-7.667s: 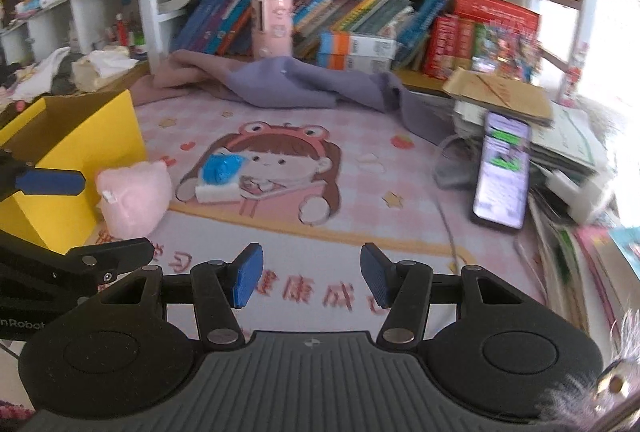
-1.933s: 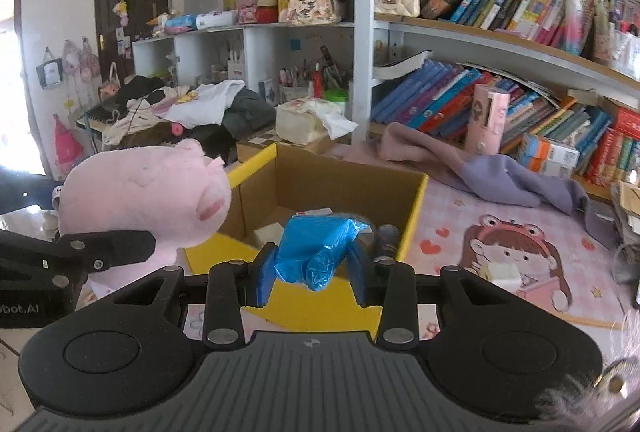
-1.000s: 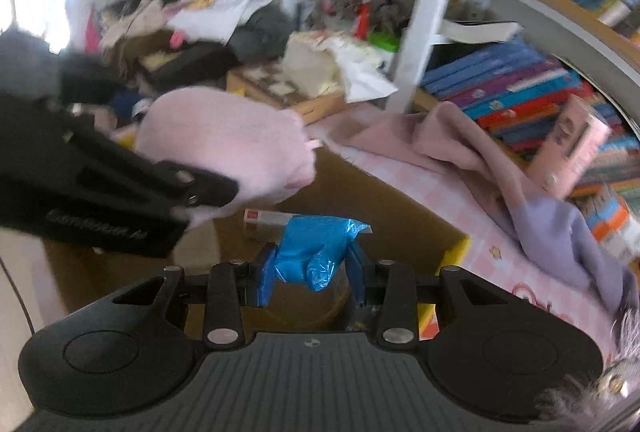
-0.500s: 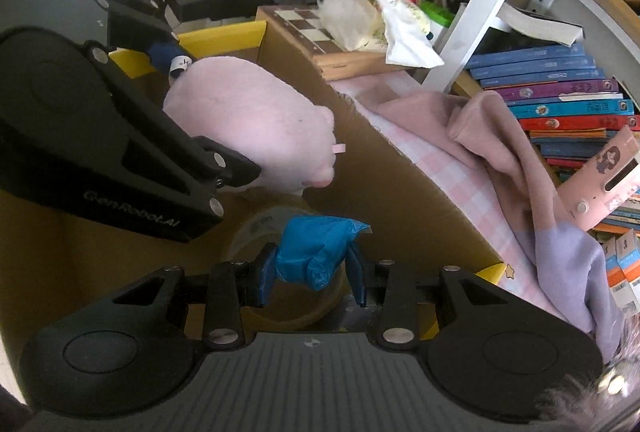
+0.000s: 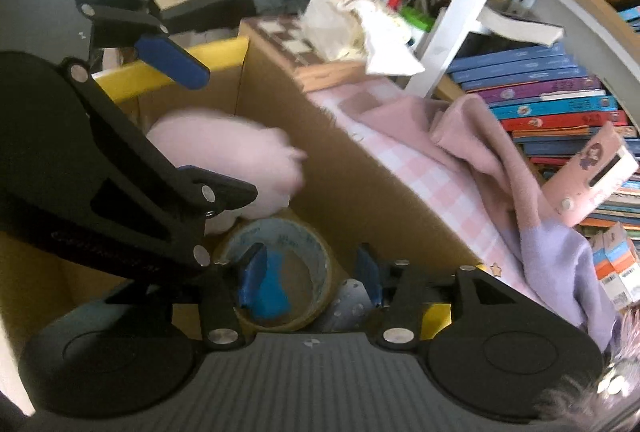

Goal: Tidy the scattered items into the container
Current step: 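Open both grippers releasing the plush pig and blue bag, then withdraw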

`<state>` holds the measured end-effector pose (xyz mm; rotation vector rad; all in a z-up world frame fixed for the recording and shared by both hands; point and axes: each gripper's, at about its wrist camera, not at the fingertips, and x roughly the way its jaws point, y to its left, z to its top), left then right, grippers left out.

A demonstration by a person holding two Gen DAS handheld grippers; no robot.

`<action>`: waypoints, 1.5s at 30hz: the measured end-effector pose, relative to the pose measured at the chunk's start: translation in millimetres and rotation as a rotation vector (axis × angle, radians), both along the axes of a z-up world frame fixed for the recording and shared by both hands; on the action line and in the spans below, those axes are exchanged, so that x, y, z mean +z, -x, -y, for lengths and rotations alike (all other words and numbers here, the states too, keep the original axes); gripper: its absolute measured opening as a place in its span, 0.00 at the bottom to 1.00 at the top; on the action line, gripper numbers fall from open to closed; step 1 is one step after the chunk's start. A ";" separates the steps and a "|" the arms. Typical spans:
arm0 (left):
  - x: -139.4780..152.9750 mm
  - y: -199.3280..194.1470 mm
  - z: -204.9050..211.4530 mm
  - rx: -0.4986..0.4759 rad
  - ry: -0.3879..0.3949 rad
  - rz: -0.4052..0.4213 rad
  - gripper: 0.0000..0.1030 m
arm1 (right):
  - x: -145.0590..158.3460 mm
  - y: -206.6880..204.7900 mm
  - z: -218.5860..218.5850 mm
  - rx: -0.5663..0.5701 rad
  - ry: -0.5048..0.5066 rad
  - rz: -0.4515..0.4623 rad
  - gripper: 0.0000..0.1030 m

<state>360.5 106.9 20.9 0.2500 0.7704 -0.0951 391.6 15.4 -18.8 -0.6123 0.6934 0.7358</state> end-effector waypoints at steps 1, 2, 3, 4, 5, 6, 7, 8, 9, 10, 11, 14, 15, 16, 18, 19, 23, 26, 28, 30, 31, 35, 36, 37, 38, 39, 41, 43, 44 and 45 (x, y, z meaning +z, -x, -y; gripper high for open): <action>4.8 4.5 0.8 -0.003 -0.002 0.016 0.80 | 4.2 3.2 1.6 -0.007 -0.012 0.008 0.48; 9.1 8.4 1.8 -0.005 -0.005 0.030 0.81 | 8.2 6.2 2.9 -0.013 -0.023 0.016 0.48; 13.3 12.9 2.7 -0.006 -0.007 0.044 0.81 | 12.9 10.3 4.8 -0.020 -0.037 0.025 0.48; 17.9 18.6 3.4 -0.008 -0.008 0.059 0.82 | 17.4 14.6 6.9 -0.028 -0.049 0.033 0.49; 22.3 24.5 4.2 -0.011 -0.009 0.074 0.82 | 21.5 18.8 8.7 -0.034 -0.060 0.040 0.49; 26.3 30.0 5.1 -0.013 -0.011 0.088 0.84 | 25.9 24.0 10.8 -0.041 -0.072 0.047 0.49; 30.7 36.5 5.8 -0.014 -0.013 0.105 0.87 | 29.9 29.7 12.7 -0.046 -0.081 0.055 0.49; 34.7 43.1 6.3 -0.015 -0.013 0.121 0.88 | 33.6 35.5 14.2 -0.050 -0.088 0.065 0.50; 38.1 49.1 6.5 -0.017 -0.010 0.134 0.89 | 37.0 41.9 15.7 -0.053 -0.094 0.076 0.50; 41.5 55.9 6.9 -0.019 -0.005 0.144 0.89 | 40.3 48.7 17.3 -0.057 -0.100 0.085 0.50; 44.4 62.6 7.2 -0.023 0.002 0.152 0.89 | 43.6 55.7 19.1 -0.063 -0.107 0.094 0.50; 51.0 81.3 8.5 -0.030 0.014 0.169 0.89 | 52.6 76.2 24.9 -0.077 -0.127 0.118 0.52; 53.1 87.5 9.6 -0.034 0.016 0.174 0.89 | 55.0 83.5 27.1 -0.082 -0.132 0.125 0.52; 55.3 94.4 10.8 -0.037 0.017 0.180 0.89 | 56.9 90.3 29.3 -0.087 -0.137 0.131 0.52; 58.7 107.5 12.7 -0.042 0.015 0.192 0.89 | 60.0 102.8 34.1 -0.098 -0.148 0.141 0.52; 60.3 115.0 13.6 -0.044 0.013 0.199 0.89 | 61.7 109.5 36.8 -0.106 -0.154 0.146 0.52; 64.6 142.9 13.3 -0.030 0.008 0.227 0.90 | 68.5 133.9 51.9 -0.152 -0.197 0.156 0.52; 67.8 164.4 10.7 -0.003 0.026 0.249 0.90 | 72.3 151.1 66.0 -0.195 -0.230 0.165 0.52; 67.8 178.9 7.6 0.020 0.044 0.263 0.90 | 74.4 162.6 76.6 -0.229 -0.257 0.171 0.53; 66.1 193.3 4.8 0.046 0.061 0.270 0.90 | 75.7 173.8 86.8 -0.265 -0.281 0.178 0.54; 64.4 199.8 3.5 0.061 0.069 0.270 0.90 | 76.3 179.4 91.5 -0.280 -0.292 0.179 0.54; 55.0 220.9 0.1 0.115 0.105 0.260 0.90 | 74.9 202.3 109.0 -0.336 -0.330 0.181 0.54; 52.4 225.1 -0.5 0.127 0.116 0.256 0.90 | 73.6 208.0 112.7 -0.349 -0.338 0.180 0.54; 49.8 228.9 -1.1 0.141 0.127 0.252 0.90 | 72.1 213.1 115.6 -0.359 -0.343 0.181 0.54; 47.1 232.5 -1.5 0.154 0.139 0.247 0.90 | 70.1 218.1 118.1 -0.369 -0.345 0.184 0.54; 44.5 235.8 -1.7 0.164 0.148 0.244 0.90 | 67.7 222.8 120.4 -0.382 -0.346 0.187 0.54; 38.8 241.0 -1.0 0.174 0.158 0.235 0.90 | 62.8 230.0 124.1 -0.405 -0.349 0.185 0.54; 33.5 246.3 1.8 0.170 0.145 0.227 0.90 | 57.2 237.9 127.9 -0.425 -0.351 0.181 0.54; 31.0 248.7 3.7 0.163 0.133 0.224 0.90 | 53.9 241.2 129.0 -0.433 -0.347 0.179 0.54; 28.8 251.3 5.1 0.157 0.120 0.223 0.90 | 50.4 244.3 129.9 -0.441 -0.342 0.175 0.54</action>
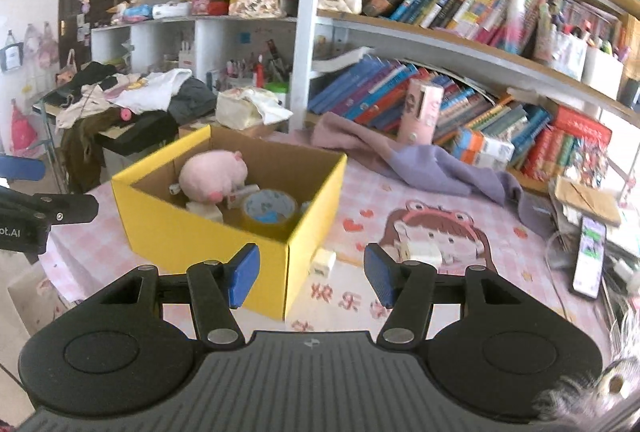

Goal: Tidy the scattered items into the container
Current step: 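Move both open grippers toward the white chargers on the mat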

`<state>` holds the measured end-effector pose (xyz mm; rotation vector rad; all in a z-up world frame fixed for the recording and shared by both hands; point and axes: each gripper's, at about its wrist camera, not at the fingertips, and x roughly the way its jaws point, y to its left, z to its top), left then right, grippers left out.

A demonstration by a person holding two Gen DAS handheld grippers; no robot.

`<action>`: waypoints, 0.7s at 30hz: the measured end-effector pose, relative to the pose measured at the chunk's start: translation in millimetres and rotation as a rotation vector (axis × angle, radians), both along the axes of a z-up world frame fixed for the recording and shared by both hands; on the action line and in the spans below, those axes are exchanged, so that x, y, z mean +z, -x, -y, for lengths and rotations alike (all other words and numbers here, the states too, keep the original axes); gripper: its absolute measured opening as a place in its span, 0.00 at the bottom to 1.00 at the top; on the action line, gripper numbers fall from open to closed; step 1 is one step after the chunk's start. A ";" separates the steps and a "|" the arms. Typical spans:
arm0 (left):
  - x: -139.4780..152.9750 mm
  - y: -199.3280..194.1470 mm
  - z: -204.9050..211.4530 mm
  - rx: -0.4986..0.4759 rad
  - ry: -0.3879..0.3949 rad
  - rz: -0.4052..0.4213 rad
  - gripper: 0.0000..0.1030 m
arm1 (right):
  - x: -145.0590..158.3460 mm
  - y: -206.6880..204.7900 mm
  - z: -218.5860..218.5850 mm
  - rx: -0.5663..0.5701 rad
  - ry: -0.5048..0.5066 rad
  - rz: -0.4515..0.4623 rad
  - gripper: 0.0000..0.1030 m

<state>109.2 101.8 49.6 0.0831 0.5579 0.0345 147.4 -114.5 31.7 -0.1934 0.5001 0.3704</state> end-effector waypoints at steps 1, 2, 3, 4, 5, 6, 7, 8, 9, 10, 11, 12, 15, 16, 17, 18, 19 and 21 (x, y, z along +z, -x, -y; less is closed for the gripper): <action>-2.0 2.1 1.2 -0.004 -0.010 -0.003 0.90 | -3.2 3.1 0.7 -0.007 0.001 -0.008 0.54; -3.7 3.4 2.3 -0.007 -0.017 -0.008 0.90 | -6.4 6.0 1.3 -0.015 -0.001 -0.017 0.54; -5.6 4.8 3.1 -0.011 -0.019 -0.016 0.90 | -9.7 8.6 1.4 -0.020 -0.002 -0.027 0.54; -7.8 6.0 3.6 -0.016 -0.018 -0.026 0.90 | -12.8 11.3 1.4 -0.024 -0.001 -0.035 0.54; -10.0 7.3 3.9 -0.019 -0.016 -0.035 0.90 | -15.9 14.2 1.4 -0.029 0.002 -0.042 0.54; -12.0 8.3 4.1 -0.019 -0.014 -0.043 0.90 | -19.1 17.2 1.3 -0.035 0.003 -0.050 0.54; -14.7 9.6 4.6 -0.019 -0.011 -0.053 0.90 | -22.1 19.9 1.1 -0.040 0.001 -0.060 0.54; -17.4 11.0 5.1 -0.020 -0.007 -0.064 0.90 | -24.7 22.2 0.7 -0.043 -0.002 -0.070 0.54; -20.4 12.4 5.7 -0.022 -0.003 -0.075 0.90 | -27.3 24.7 0.0 -0.047 -0.002 -0.078 0.54; -23.4 14.3 6.3 -0.024 0.001 -0.084 0.90 | -29.9 27.3 -0.9 -0.050 0.000 -0.084 0.55; -25.7 15.7 7.4 -0.028 0.003 -0.093 0.90 | -32.5 29.6 -2.0 -0.052 0.004 -0.090 0.55; -27.9 17.0 8.7 -0.032 0.003 -0.100 0.90 | -34.9 31.6 -2.8 -0.052 0.008 -0.098 0.55; -33.9 20.5 11.4 -0.043 0.006 -0.120 0.90 | -40.5 36.7 -5.5 -0.046 0.024 -0.117 0.56; -35.8 21.5 12.2 -0.046 0.010 -0.127 0.90 | -41.9 38.0 -6.4 -0.044 0.030 -0.123 0.56; -37.9 22.1 12.9 -0.050 0.013 -0.133 0.90 | -43.6 39.6 -7.3 -0.041 0.037 -0.129 0.56; -39.8 22.6 13.7 -0.054 0.016 -0.140 0.90 | -45.0 41.0 -8.0 -0.038 0.042 -0.135 0.56; -42.0 23.3 14.8 -0.058 0.018 -0.148 0.90 | -46.4 41.8 -8.1 -0.036 0.047 -0.141 0.57; -45.9 24.8 16.2 -0.068 0.021 -0.162 0.90 | -49.2 43.9 -8.5 -0.035 0.056 -0.153 0.57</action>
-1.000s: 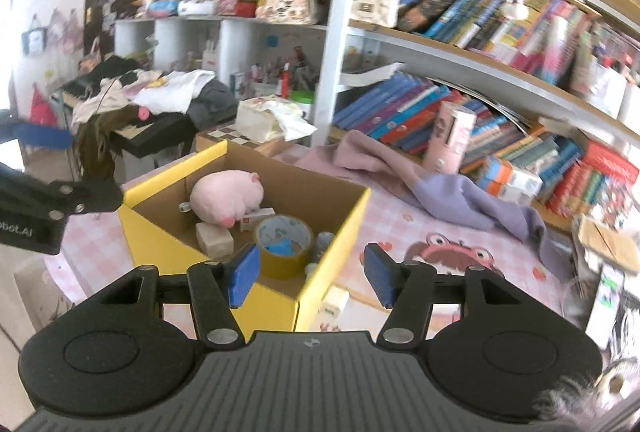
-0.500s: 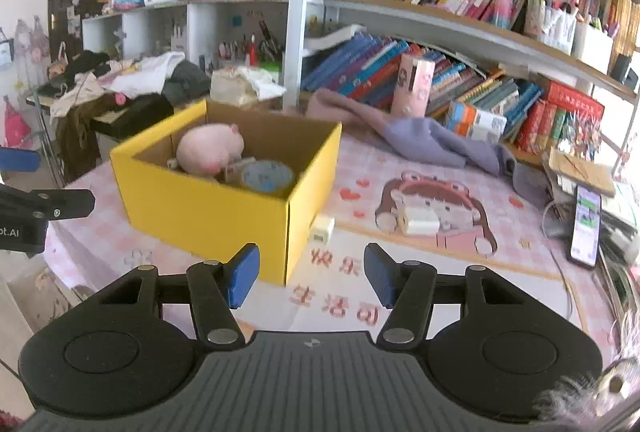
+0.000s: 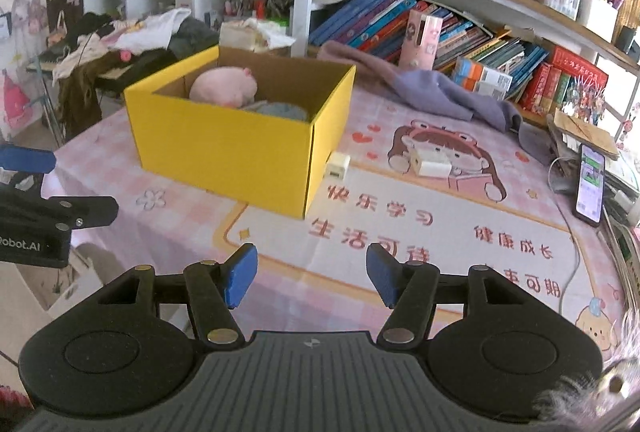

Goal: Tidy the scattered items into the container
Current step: 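Move both open grippers toward the white chargers on the mat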

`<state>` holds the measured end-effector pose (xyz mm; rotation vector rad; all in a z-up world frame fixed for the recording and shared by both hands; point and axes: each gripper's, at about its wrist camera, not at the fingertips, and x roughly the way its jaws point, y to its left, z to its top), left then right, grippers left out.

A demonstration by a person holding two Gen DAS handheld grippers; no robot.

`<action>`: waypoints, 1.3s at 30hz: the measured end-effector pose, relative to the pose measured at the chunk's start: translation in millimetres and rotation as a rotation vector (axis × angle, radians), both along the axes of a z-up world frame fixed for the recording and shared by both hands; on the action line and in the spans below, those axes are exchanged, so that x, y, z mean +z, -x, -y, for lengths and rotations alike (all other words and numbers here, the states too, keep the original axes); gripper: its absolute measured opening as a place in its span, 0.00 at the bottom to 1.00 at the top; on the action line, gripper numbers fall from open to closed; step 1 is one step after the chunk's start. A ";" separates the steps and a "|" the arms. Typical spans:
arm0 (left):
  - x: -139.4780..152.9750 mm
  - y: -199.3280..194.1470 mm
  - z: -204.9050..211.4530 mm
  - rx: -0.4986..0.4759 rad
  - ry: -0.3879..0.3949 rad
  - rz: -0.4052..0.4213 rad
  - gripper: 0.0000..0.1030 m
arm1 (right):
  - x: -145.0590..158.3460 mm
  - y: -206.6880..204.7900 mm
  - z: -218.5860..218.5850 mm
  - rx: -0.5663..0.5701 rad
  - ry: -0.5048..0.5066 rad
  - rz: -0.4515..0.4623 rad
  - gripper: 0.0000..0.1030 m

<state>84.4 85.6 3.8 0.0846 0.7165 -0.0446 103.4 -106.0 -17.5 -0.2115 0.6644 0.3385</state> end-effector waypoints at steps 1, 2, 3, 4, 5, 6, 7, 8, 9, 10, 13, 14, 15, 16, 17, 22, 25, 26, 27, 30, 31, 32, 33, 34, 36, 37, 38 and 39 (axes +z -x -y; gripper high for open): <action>-1.5 0.9 1.1 -0.006 0.003 -0.005 0.90 | -1.1 1.3 -0.4 0.000 0.004 -0.005 0.58; -2.6 1.3 2.2 -0.010 0.006 -0.009 0.90 | -2.2 2.3 -0.8 0.001 0.008 -0.011 0.59; -3.5 2.0 2.8 -0.016 0.011 -0.013 0.90 | -3.1 2.9 -1.1 0.001 0.013 -0.018 0.61; -4.0 1.9 3.1 -0.021 0.016 -0.017 0.90 | -3.9 3.1 -1.3 0.002 0.017 -0.024 0.61; -4.7 1.9 3.7 -0.026 0.021 -0.020 0.90 | -4.7 3.5 -1.3 0.003 0.022 -0.031 0.63; -5.3 1.4 4.7 -0.030 0.024 -0.024 0.90 | -5.1 3.9 -1.1 0.003 0.027 -0.037 0.65; -6.5 0.8 5.7 -0.036 0.029 -0.029 0.90 | -5.2 4.4 -0.6 0.002 0.031 -0.041 0.66; -7.8 -0.3 6.9 -0.041 0.034 -0.036 0.90 | -5.3 5.1 0.0 0.000 0.035 -0.044 0.68; -8.8 -1.7 8.7 -0.047 0.038 -0.043 0.90 | -5.7 5.7 0.8 -0.002 0.041 -0.048 0.68; -9.8 -3.2 10.3 -0.054 0.040 -0.049 0.90 | -6.1 6.1 1.8 -0.005 0.046 -0.053 0.68; -11.7 -8.2 14.7 -0.073 0.049 -0.055 0.90 | -7.2 6.1 6.2 -0.020 0.060 -0.060 0.71; -12.2 -9.6 16.0 -0.079 0.054 -0.057 0.90 | -7.5 6.0 7.9 -0.027 0.065 -0.061 0.72; -13.0 -11.6 17.6 -0.085 0.058 -0.062 0.90 | -8.0 5.9 9.8 -0.033 0.069 -0.061 0.73; -14.0 -13.7 19.3 -0.092 0.060 -0.067 0.90 | -8.5 5.7 11.9 -0.040 0.073 -0.062 0.73; -15.0 -15.8 21.4 -0.101 0.061 -0.074 0.90 | -8.8 5.1 13.9 -0.047 0.076 -0.063 0.75; -19.2 -26.0 34.7 -0.153 0.058 -0.100 0.90 | -11.6 0.8 23.4 -0.082 0.089 -0.070 0.78; -21.2 -32.2 44.0 -0.182 0.052 -0.110 0.90 | -14.2 -2.5 28.3 -0.091 0.099 -0.080 0.79; -21.5 -34.1 47.4 -0.192 0.049 -0.113 0.90 | -15.0 -4.0 29.9 -0.094 0.101 -0.083 0.79; -21.4 -35.6 50.3 -0.201 0.046 -0.115 0.90 | -15.6 -5.8 32.0 -0.098 0.103 -0.086 0.79; -22.6 -40.7 60.8 -0.230 0.034 -0.120 0.90 | -16.6 -11.7 39.6 -0.112 0.098 -0.090 0.79; -22.8 -42.7 63.3 -0.238 0.030 -0.120 0.90 | -16.7 -13.9 41.6 -0.116 0.097 -0.091 0.79; -22.7 -44.7 66.0 -0.244 0.027 -0.119 0.90 | -16.9 -15.9 43.6 -0.120 0.096 -0.091 0.79; -22.5 -46.8 68.0 -0.248 0.025 -0.118 0.90 | -17.3 -18.3 46.1 -0.123 0.095 -0.093 0.79; -22.4 -49.2 70.3 -0.252 0.024 -0.118 0.90 | -17.6 -20.5 47.9 -0.126 0.095 -0.094 0.79; -22.5 -54.2 75.0 -0.257 0.022 -0.118 0.90 | -17.8 -24.5 51.7 -0.130 0.094 -0.093 0.79; -22.4 -56.4 77.3 -0.260 0.021 -0.118 0.90 | -17.8 -26.8 54.1 -0.132 0.094 -0.093 0.79; -22.5 -59.1 80.1 -0.263 0.020 -0.117 0.90 | -17.7 -29.3 56.9 -0.135 0.093 -0.092 0.79; -22.5 -61.9 82.8 -0.266 0.020 -0.117 0.90 | -17.7 -32.1 59.8 -0.139 0.093 -0.092 0.79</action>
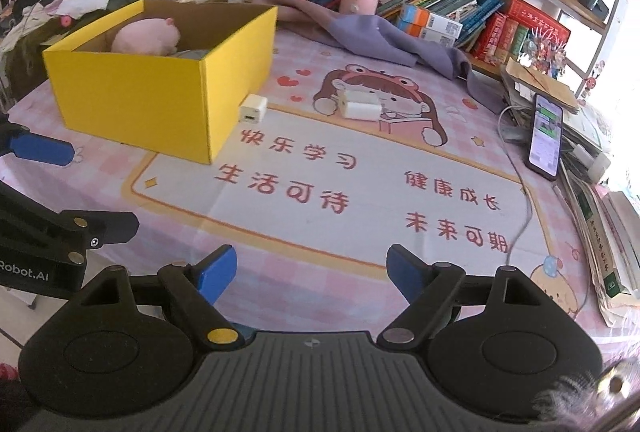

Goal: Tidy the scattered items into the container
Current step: 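Move both open grippers toward the white chargers on the mat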

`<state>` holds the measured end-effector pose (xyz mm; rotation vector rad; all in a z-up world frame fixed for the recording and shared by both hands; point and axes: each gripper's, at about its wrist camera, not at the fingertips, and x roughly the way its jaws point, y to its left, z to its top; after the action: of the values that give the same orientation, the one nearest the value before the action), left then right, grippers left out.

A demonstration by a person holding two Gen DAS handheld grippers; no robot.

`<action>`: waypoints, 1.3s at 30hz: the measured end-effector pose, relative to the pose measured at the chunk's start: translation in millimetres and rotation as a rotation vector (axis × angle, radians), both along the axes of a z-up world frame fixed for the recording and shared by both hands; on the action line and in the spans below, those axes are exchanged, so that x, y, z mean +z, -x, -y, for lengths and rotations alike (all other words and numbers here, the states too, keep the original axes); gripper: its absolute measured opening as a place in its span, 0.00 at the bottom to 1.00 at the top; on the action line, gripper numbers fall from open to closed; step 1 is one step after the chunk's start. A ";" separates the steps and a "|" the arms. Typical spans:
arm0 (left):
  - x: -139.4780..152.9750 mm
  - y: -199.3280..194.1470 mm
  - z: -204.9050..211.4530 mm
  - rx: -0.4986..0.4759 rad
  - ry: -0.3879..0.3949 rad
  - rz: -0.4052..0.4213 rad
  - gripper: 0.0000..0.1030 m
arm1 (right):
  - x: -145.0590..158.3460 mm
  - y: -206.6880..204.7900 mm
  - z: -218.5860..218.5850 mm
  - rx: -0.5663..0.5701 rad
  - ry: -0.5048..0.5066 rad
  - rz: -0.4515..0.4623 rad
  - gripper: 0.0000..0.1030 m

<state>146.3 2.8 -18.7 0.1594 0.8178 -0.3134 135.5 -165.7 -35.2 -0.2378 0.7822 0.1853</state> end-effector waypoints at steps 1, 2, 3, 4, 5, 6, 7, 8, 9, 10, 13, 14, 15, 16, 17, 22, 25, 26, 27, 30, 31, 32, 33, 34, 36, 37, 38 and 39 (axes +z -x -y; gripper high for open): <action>0.0 -2.6 3.0 -0.004 0.000 0.000 0.90 | -0.1 -2.5 2.8 -0.003 -0.001 0.000 0.79; -0.1 -5.0 6.1 -0.008 -0.001 -0.001 0.90 | -0.2 -5.2 5.4 -0.007 -0.001 -0.001 0.79; -0.2 -6.9 9.2 -0.014 -0.003 -0.001 0.90 | -0.3 -8.6 8.7 -0.011 -0.002 -0.003 0.79; -0.1 -8.8 12.6 -0.020 -0.005 0.000 0.90 | -0.2 -11.9 11.5 -0.016 -0.003 -0.004 0.79; 0.1 -10.1 15.6 -0.025 -0.005 0.003 0.90 | 0.1 -15.2 14.2 -0.020 -0.004 -0.005 0.79; 0.2 -11.9 18.5 -0.028 -0.005 0.006 0.90 | 0.5 -18.8 17.0 -0.023 -0.004 -0.006 0.79; 0.1 -13.6 21.3 -0.030 -0.004 0.008 0.90 | 0.9 -22.1 19.1 -0.024 -0.002 -0.005 0.79; 0.0 -15.5 24.2 -0.034 -0.002 0.011 0.90 | 1.2 -25.1 21.0 -0.022 0.001 -0.004 0.79; 0.1 -17.1 27.0 -0.036 0.001 0.015 0.90 | 1.1 -27.5 22.6 -0.019 0.004 -0.003 0.79; 0.3 -18.9 30.0 -0.039 0.004 0.020 0.90 | 1.0 -29.7 24.3 -0.015 0.007 -0.002 0.79; 1.2 -24.1 40.6 -0.047 -0.002 0.037 0.90 | 1.4 -37.4 30.8 -0.006 0.007 0.003 0.79; 1.3 -26.0 44.5 -0.049 -0.007 0.043 0.90 | 1.8 -40.4 33.2 -0.004 0.004 0.005 0.78; 1.6 -28.0 47.9 -0.049 -0.010 0.048 0.90 | 2.2 -43.9 35.9 -0.002 0.001 0.007 0.78; 2.1 -30.6 51.3 -0.047 -0.011 0.051 0.90 | 2.5 -47.9 38.8 0.001 -0.002 0.008 0.78; 2.5 -34.0 55.0 -0.044 -0.012 0.053 0.90 | 2.7 -51.9 41.5 0.005 -0.004 0.007 0.78; 0.9 -53.4 77.1 -0.032 -0.010 0.055 0.90 | 3.3 -75.3 59.0 0.032 -0.004 -0.004 0.78; -1.4 -67.9 92.0 -0.015 -0.016 0.045 0.90 | 2.3 -91.6 72.8 0.041 -0.004 -0.012 0.77; -2.0 -72.8 96.9 -0.007 -0.020 0.045 0.90 | 2.0 -96.5 77.9 0.043 -0.009 -0.012 0.77; -2.6 -77.4 101.1 0.004 -0.026 0.047 0.90 | 1.8 -102.7 83.8 0.047 -0.015 -0.012 0.77; -4.3 -91.0 111.6 0.048 -0.046 0.057 0.90 | 1.4 -122.1 101.1 0.049 -0.040 -0.001 0.77; -4.7 -96.0 114.4 0.069 -0.052 0.062 0.90 | 1.3 -128.7 106.2 0.051 -0.051 0.001 0.77; -5.1 -101.0 116.5 0.092 -0.061 0.062 0.90 | 1.1 -135.4 111.2 0.055 -0.063 0.002 0.77; -5.3 -105.7 118.1 0.114 -0.068 0.060 0.90 | 0.4 -142.8 115.9 0.062 -0.076 0.002 0.77; -5.5 -110.5 119.5 0.138 -0.075 0.060 0.90 | -0.4 -149.9 119.6 0.071 -0.087 -0.001 0.77; -5.7 -118.5 121.2 0.181 -0.090 0.066 0.90 | -3.1 -163.6 124.5 0.094 -0.108 -0.012 0.77; -5.9 -122.3 121.0 0.201 -0.097 0.069 0.90 | -4.8 -170.8 125.3 0.107 -0.117 -0.019 0.77; -6.2 -125.8 121.2 0.220 -0.107 0.076 0.90 | -6.8 -179.0 125.9 0.121 -0.127 -0.026 0.77; -6.4 -129.2 121.5 0.236 -0.117 0.081 0.90 | -8.5 -187.0 125.9 0.136 -0.138 -0.030 0.77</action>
<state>275.5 -118.7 -25.1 0.1817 0.7661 -0.0366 322.6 -291.6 -43.7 -0.1582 0.7803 0.3706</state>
